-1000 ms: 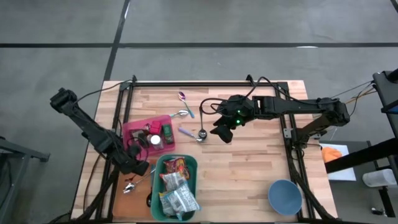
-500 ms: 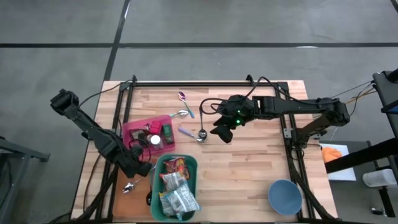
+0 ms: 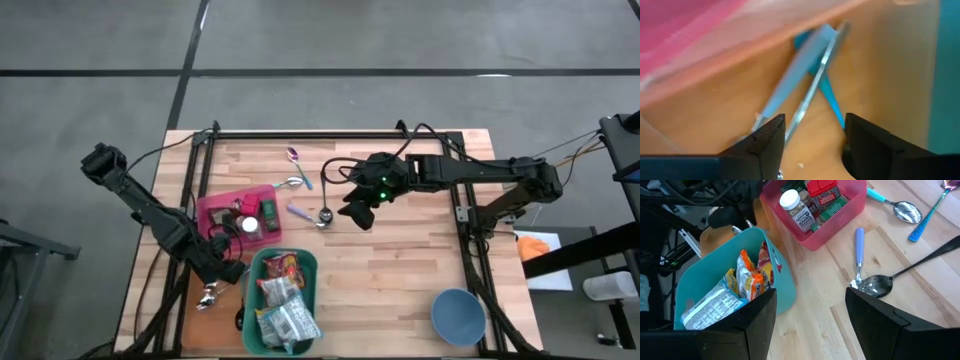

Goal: Pick & Place Food Item
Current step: Put the light blue spoon into the orange bin

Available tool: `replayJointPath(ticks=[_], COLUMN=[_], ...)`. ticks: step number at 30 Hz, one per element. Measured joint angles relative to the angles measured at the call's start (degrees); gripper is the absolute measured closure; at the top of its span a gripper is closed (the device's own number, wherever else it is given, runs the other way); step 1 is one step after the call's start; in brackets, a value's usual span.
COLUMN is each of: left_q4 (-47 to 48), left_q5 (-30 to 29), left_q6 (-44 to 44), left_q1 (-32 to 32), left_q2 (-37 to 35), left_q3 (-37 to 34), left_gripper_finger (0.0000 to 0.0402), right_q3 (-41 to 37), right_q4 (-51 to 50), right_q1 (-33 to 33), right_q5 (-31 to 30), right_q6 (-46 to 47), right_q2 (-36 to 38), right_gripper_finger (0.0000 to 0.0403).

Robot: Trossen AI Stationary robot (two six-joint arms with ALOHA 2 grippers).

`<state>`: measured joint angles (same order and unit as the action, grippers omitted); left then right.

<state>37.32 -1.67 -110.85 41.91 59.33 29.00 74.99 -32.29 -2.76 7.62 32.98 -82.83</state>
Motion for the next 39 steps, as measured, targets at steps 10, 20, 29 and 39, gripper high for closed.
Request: replayJointPath(ticks=[10,20,29,39], left_q4=[13.0,27.3,28.1,15.0], left_q5=[-4.2,-14.0,-17.2,-12.6], left_q6=[-0.4,3.1,15.8,49.8], left_q1=[0.0,-0.8,-10.3,-31.2], left_q2=[-1.5,-1.5,-2.0,-2.1], left_q3=[8.7,19.9,24.7,26.1], left_gripper_finger=[0.0166,0.0165,0.0165,0.0165], right_q3=[0.0,0.0,0.0,0.0], right_q4=[0.0,0.0,0.0,0.0], right_q1=[0.0,0.0,0.0,0.0], right_q5=[0.0,0.0,-0.1,-0.1], right_q6=[0.0,0.0,0.0,0.0], right_q2=[0.0,0.0,0.0,0.0], right_gripper_finger=[0.017,0.017,0.017,0.017])
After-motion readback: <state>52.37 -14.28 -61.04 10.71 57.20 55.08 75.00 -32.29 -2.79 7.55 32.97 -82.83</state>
